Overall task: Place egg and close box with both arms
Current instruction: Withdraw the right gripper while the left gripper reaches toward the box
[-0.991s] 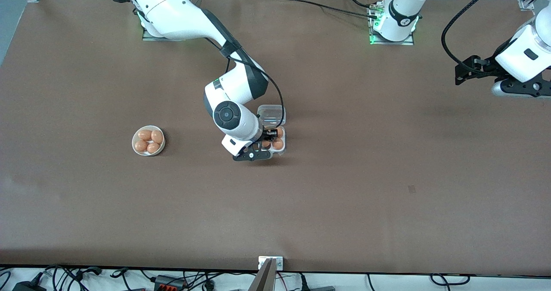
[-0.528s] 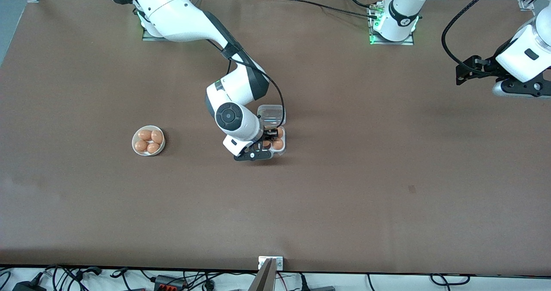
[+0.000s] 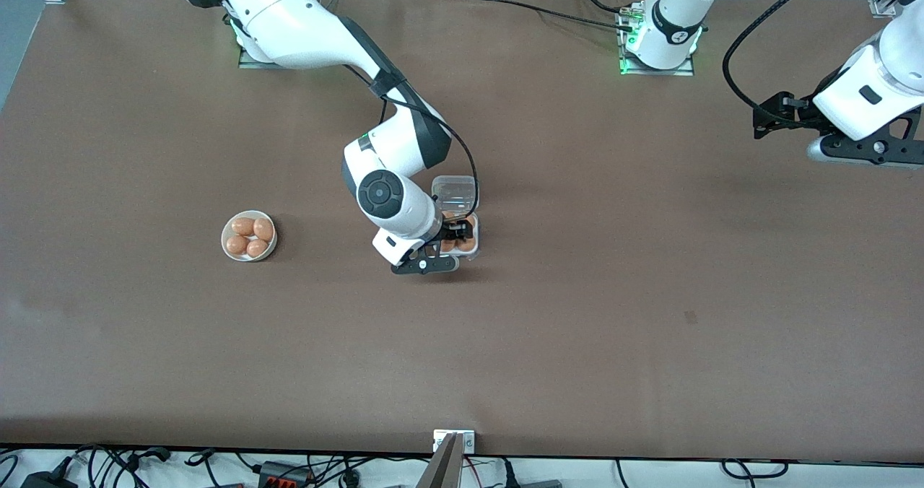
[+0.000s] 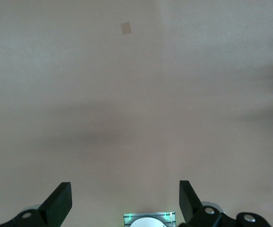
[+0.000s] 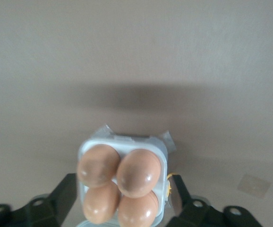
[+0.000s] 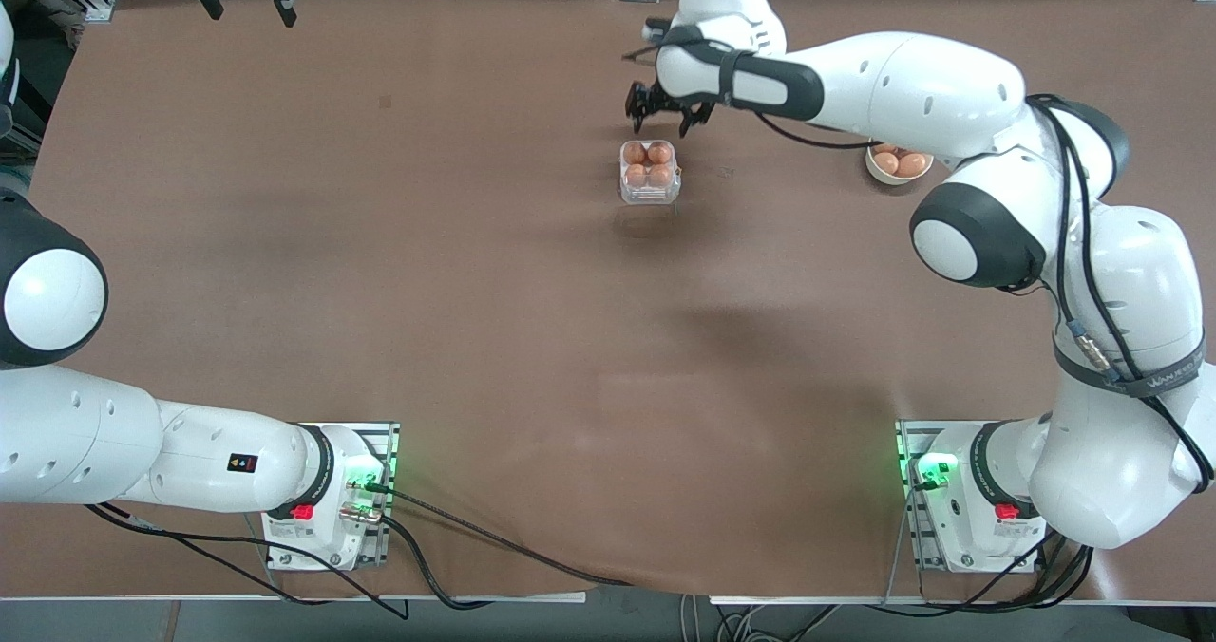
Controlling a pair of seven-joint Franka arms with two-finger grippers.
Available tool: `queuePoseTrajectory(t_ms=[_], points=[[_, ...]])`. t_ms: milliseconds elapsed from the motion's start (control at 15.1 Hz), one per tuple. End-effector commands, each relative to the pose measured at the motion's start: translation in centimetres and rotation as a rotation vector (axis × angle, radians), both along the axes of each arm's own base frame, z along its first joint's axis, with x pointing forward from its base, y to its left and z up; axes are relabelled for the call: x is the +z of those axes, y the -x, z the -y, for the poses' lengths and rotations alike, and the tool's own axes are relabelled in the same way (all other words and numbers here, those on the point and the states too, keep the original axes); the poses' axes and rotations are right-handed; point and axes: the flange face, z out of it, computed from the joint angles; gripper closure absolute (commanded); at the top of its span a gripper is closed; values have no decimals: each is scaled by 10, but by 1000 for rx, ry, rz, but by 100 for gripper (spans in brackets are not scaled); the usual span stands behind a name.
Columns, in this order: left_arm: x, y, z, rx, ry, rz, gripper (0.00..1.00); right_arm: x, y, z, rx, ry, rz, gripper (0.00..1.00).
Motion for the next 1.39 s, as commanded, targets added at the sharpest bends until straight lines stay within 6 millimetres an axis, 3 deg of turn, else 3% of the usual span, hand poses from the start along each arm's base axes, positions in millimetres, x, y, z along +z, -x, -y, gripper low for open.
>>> queuePoseTrajectory(t_ms=[0,264,330,396,528,594,726,858,1057,1189,1321], points=[[-3,-8,2,-21,-26,-16,0,67,-20,46,-52,6,-19,0],[-18,-3,4,-27,-20,-109,0,131,-48,141,-97,129,-13,0],[-18,0,7,-25,-10,-132,12,145,-56,169,-130,127,-16,0],[-21,3,13,-34,7,-155,34,153,-63,196,-161,130,-27,0],[-25,8,38,-64,34,-177,75,171,-68,243,-213,137,-58,0],[-31,10,54,-78,50,-192,88,179,-70,268,-234,149,-70,0],[-50,17,100,-47,83,-215,97,197,-72,312,-181,207,-45,0],[-70,27,150,-25,75,-207,99,217,-70,329,-149,264,1,0],[-96,40,229,-16,78,-161,99,219,-62,344,-152,326,-46,0],[-120,45,273,9,92,-150,99,231,-60,354,-158,333,-33,0],[-165,54,311,-41,106,-209,99,233,-64,391,-190,319,-42,0]])
